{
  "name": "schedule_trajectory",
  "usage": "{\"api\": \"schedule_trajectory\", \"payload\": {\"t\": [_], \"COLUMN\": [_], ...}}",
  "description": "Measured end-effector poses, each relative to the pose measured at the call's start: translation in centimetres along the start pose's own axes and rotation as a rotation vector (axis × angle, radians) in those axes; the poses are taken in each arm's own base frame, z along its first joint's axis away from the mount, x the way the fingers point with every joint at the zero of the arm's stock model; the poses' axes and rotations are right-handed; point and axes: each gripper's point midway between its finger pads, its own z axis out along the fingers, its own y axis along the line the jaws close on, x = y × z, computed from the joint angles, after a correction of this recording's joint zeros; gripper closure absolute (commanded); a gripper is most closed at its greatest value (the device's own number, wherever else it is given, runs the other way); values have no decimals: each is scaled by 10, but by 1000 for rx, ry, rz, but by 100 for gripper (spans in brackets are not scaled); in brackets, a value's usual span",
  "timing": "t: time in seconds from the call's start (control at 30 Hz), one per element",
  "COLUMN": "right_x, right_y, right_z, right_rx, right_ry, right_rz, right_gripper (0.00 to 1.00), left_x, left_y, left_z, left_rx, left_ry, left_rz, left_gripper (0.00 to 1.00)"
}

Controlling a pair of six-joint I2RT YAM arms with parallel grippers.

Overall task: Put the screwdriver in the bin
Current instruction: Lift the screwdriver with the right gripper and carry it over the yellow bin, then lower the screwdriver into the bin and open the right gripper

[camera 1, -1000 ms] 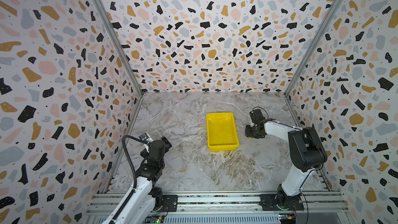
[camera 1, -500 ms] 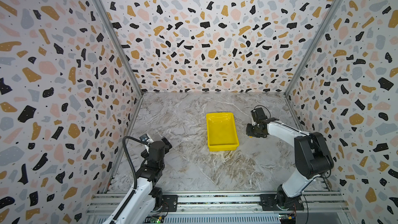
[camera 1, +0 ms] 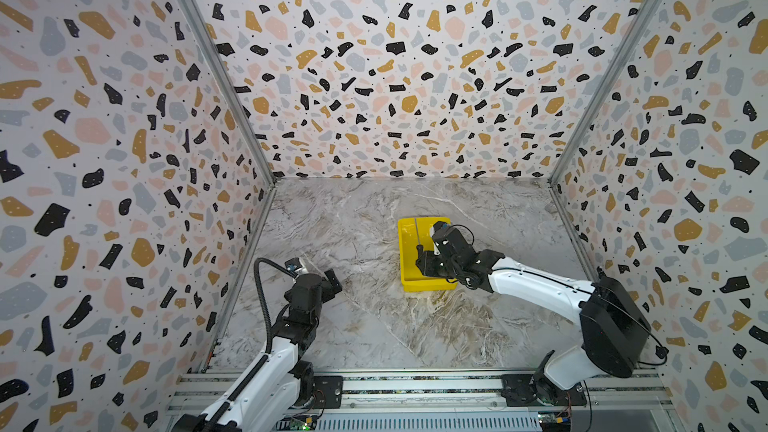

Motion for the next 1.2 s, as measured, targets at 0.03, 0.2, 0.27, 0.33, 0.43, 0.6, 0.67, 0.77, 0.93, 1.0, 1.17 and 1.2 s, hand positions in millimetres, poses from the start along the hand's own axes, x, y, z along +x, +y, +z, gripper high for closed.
{"api": "schedule_trajectory", "payload": {"t": [0.03, 0.2, 0.27, 0.33, 0.43, 0.6, 0.67, 0.77, 0.93, 1.0, 1.17, 1.2], "right_x": [5, 13, 11, 10, 7, -1, -4, -5, 0, 3, 3, 3], "right_y": [-2, -9, -7, -6, -3, 4, 6, 8, 3, 1, -1, 0], "right_z": [6, 18, 18, 18, 18, 21, 24, 31, 42, 45, 46, 46], "right_rx": [8, 32, 26, 22, 16, 7, 5, 7, 26, 31, 32, 31], "right_ry": [17, 47, 40, 36, 29, 15, 13, 15, 39, 47, 50, 51], "right_rz": [8, 39, 46, 51, 55, 56, 56, 56, 66, 69, 76, 76], "right_gripper": [90, 90, 90, 90, 90, 90, 90, 90, 90, 89, 89, 89], "left_x": [-1, -9, -11, -12, -12, -12, -12, -12, -12, -12, -12, -12], "left_y": [0, -3, -4, -4, -4, -4, -4, -4, -4, -4, -4, -4], "left_z": [0, -5, -6, -6, -6, -6, -6, -6, -6, -6, -6, -6], "left_rx": [2, 19, 24, 25, 25, 24, 24, 24, 24, 24, 24, 24], "left_ry": [-3, -35, -44, -47, -48, -48, -48, -48, -48, -48, -48, -48], "left_rz": [-2, -13, -17, -18, -18, -18, -18, -18, -18, -18, -18, -18], "left_gripper": [0, 0, 0, 0, 0, 0, 0, 0, 0, 0, 0, 0]}}
